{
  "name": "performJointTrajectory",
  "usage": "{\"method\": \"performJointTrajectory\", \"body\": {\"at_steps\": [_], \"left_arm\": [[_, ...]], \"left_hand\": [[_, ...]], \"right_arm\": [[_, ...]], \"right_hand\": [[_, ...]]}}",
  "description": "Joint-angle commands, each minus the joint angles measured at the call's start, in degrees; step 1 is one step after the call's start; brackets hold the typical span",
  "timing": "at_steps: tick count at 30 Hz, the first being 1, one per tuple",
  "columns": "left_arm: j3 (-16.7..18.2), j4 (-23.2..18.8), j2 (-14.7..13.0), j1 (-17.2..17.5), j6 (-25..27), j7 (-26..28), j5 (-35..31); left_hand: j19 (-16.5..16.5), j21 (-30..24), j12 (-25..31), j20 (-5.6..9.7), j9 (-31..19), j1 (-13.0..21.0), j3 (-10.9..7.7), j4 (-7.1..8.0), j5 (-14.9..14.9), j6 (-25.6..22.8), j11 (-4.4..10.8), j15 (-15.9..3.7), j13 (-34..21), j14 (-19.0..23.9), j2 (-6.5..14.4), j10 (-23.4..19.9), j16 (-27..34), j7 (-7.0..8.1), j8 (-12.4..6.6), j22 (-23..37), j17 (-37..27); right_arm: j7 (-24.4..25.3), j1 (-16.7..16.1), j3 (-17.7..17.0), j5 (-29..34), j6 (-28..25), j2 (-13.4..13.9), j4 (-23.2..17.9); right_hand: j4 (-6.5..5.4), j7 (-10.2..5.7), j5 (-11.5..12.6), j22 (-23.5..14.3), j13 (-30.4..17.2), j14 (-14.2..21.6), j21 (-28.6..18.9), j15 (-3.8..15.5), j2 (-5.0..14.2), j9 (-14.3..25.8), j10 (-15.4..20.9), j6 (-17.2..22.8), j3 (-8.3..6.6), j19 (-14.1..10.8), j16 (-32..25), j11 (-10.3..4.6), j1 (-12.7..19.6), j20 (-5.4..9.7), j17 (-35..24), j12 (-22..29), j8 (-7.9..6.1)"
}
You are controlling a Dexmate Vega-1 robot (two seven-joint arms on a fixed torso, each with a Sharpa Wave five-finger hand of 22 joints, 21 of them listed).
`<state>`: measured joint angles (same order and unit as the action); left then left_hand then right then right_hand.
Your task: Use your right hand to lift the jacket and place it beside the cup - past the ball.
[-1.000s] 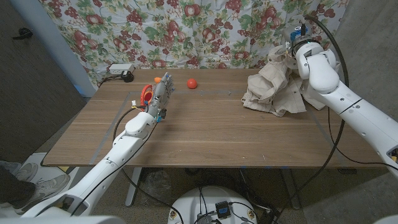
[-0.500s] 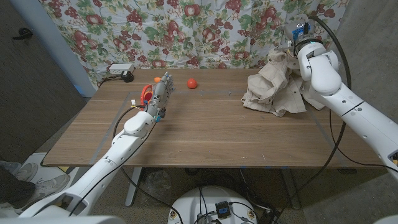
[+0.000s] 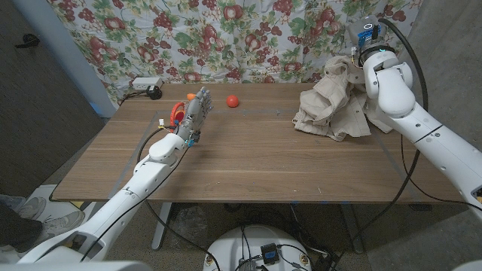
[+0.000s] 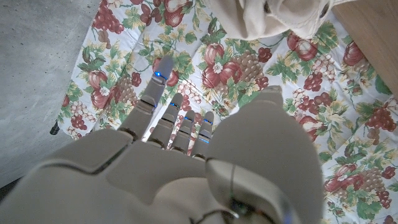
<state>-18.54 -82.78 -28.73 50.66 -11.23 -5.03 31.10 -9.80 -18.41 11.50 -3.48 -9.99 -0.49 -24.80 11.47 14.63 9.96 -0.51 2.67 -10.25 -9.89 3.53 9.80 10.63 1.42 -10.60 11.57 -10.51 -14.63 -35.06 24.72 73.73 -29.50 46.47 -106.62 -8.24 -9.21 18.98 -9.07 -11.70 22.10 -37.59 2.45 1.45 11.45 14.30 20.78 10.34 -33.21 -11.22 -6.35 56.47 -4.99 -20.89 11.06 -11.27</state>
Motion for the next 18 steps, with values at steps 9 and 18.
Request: {"method": "performJointTrajectory", "body": {"at_steps": [9, 18], "left_arm": [[-0.3, 2.8, -0.7, -2.3, -0.5, -4.3, 1.1], [0.1, 5.6, -0.8, -3.6, -1.8, -7.6, 2.4]], "left_hand": [[-7.3, 0.0, 0.0, -0.15, -0.3, 0.1, 0.12, -0.08, 0.3, 12.3, -0.37, 0.20, -0.3, -14.2, 7.2, 14.6, 0.3, 0.02, 0.01, 0.2, -0.2], [-7.4, 0.1, 0.0, -0.17, -0.3, 0.1, 0.12, -0.08, 0.3, 12.3, -0.33, 0.20, -0.3, -14.2, 7.2, 14.6, 0.3, 0.07, 0.01, 0.2, -0.2]], "right_arm": [[5.4, -0.1, 0.1, 1.6, -2.6, -2.2, 1.5], [6.1, 0.3, 1.3, 4.6, -5.1, -3.6, 1.6]], "right_hand": [[-0.35, -0.29, 0.7, -0.1, 0.3, -2.9, 3.2, 4.79, 0.55, 0.0, -1.3, 0.0, 1.34, 2.8, 0.7, -0.24, -2.0, -2.74, 1.4, -0.4, -0.18], [-0.98, -2.19, 1.2, -0.1, 0.7, -7.2, 6.5, 4.30, 1.67, -0.1, -5.6, -2.4, 2.63, 4.0, 0.8, -0.74, -5.7, -4.53, 3.0, -1.0, 0.69]]}}
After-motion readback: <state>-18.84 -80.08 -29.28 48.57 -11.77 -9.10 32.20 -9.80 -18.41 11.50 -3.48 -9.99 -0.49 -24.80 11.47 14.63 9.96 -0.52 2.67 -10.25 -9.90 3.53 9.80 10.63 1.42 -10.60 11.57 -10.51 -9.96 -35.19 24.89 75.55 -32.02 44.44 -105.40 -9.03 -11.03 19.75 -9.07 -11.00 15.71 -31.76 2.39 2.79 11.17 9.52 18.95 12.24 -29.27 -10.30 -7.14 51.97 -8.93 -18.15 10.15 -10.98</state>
